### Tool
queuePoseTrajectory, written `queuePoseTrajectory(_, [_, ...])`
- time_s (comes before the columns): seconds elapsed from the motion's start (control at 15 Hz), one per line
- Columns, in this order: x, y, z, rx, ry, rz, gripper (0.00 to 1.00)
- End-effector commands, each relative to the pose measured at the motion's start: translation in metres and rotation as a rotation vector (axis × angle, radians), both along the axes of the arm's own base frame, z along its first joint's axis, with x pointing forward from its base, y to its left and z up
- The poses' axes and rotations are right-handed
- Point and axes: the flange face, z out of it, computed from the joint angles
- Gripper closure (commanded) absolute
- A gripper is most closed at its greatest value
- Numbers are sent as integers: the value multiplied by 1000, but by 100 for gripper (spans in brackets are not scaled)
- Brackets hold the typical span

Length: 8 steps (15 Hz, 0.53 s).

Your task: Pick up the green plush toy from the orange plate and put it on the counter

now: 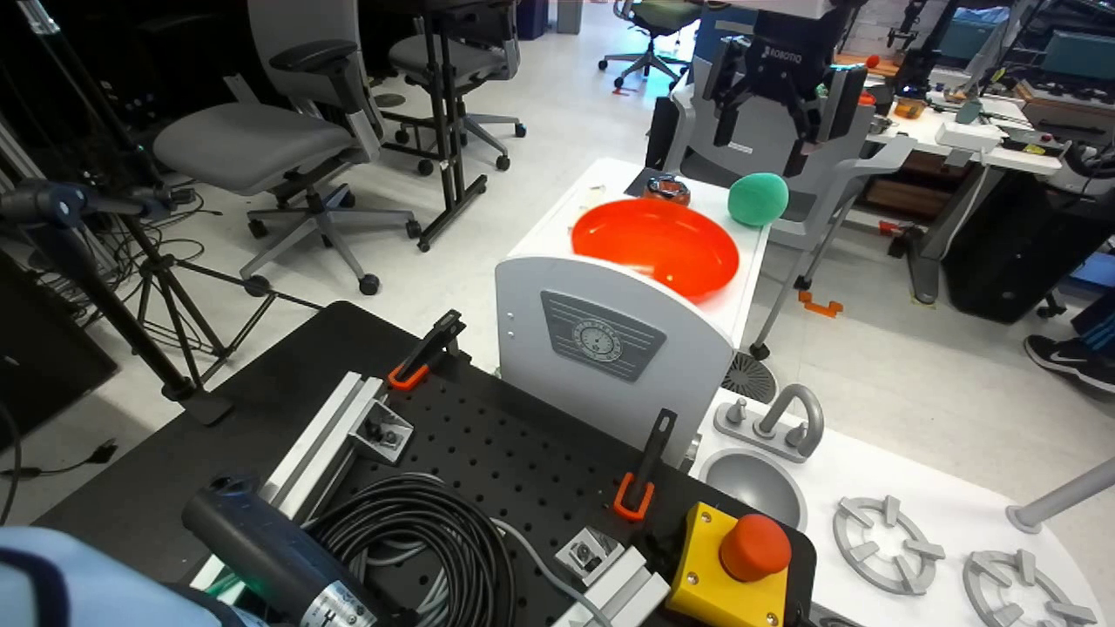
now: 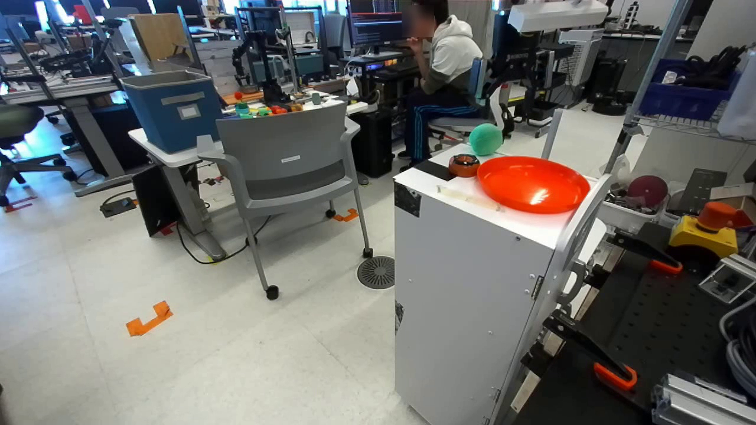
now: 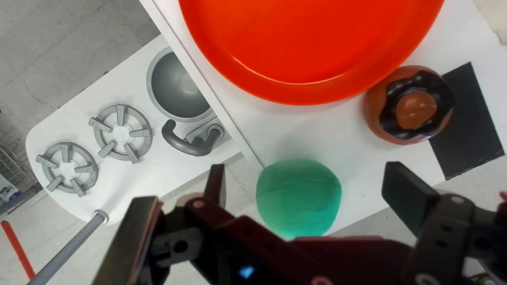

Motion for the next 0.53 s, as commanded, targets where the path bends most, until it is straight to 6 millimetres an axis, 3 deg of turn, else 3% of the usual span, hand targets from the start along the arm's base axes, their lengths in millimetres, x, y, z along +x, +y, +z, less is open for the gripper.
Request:
queuePoseTrajectory(0.0, [0,1,6,16,14,12,0])
queuePoseTrajectory(0.47, [-2,2,7,22,25,22,0])
